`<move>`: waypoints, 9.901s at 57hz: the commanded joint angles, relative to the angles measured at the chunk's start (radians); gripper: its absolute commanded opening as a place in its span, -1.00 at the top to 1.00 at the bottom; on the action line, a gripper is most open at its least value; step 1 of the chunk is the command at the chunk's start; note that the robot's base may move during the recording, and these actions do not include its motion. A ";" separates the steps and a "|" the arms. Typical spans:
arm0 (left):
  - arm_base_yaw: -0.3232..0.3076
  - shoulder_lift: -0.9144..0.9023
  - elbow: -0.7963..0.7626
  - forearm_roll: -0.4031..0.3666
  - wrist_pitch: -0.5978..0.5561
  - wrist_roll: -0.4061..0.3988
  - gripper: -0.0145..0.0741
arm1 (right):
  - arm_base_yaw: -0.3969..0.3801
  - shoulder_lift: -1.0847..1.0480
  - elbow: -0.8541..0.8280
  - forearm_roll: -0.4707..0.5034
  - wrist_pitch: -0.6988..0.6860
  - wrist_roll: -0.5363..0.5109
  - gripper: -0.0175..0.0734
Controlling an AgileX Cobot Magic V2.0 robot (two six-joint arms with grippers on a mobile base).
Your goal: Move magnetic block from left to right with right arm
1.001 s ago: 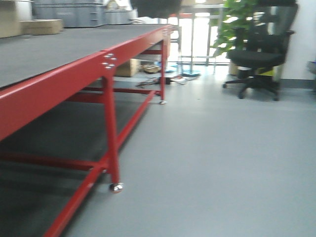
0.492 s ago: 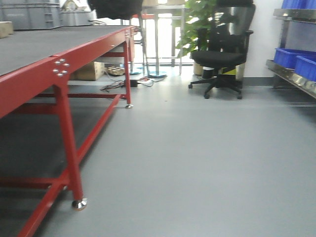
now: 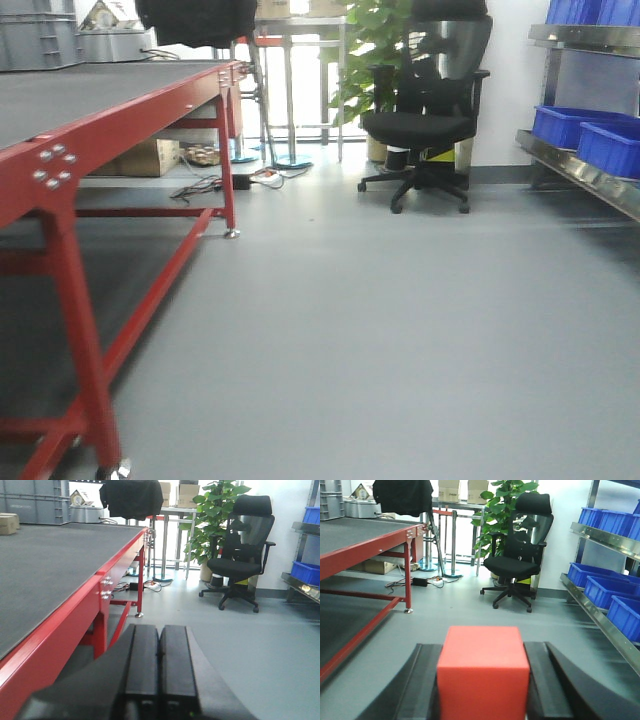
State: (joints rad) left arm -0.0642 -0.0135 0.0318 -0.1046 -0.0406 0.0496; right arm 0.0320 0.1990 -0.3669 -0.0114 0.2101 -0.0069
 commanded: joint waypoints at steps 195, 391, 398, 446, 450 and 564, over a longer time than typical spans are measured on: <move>0.001 -0.009 0.009 -0.005 -0.093 0.002 0.96 | -0.007 0.012 -0.028 -0.010 -0.089 -0.011 -0.06; 0.001 -0.009 0.009 -0.005 -0.093 0.002 0.96 | -0.007 0.012 -0.028 -0.010 -0.089 -0.011 -0.06; 0.001 -0.009 0.009 -0.005 -0.093 0.002 0.96 | -0.007 0.012 -0.028 -0.010 -0.089 -0.011 -0.06; 0.001 -0.009 0.009 -0.005 -0.093 0.002 0.96 | -0.007 0.012 -0.028 -0.010 -0.089 -0.011 -0.06; 0.001 -0.009 0.009 -0.005 -0.093 0.002 0.96 | -0.007 0.012 -0.028 -0.010 -0.089 -0.011 -0.06; 0.001 -0.009 0.009 -0.005 -0.093 0.002 0.96 | -0.007 0.168 -0.160 -0.010 0.132 -0.011 -0.06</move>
State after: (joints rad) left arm -0.0642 -0.0135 0.0318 -0.1046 -0.0426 0.0496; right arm 0.0275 0.2949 -0.4506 -0.0131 0.3570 -0.0072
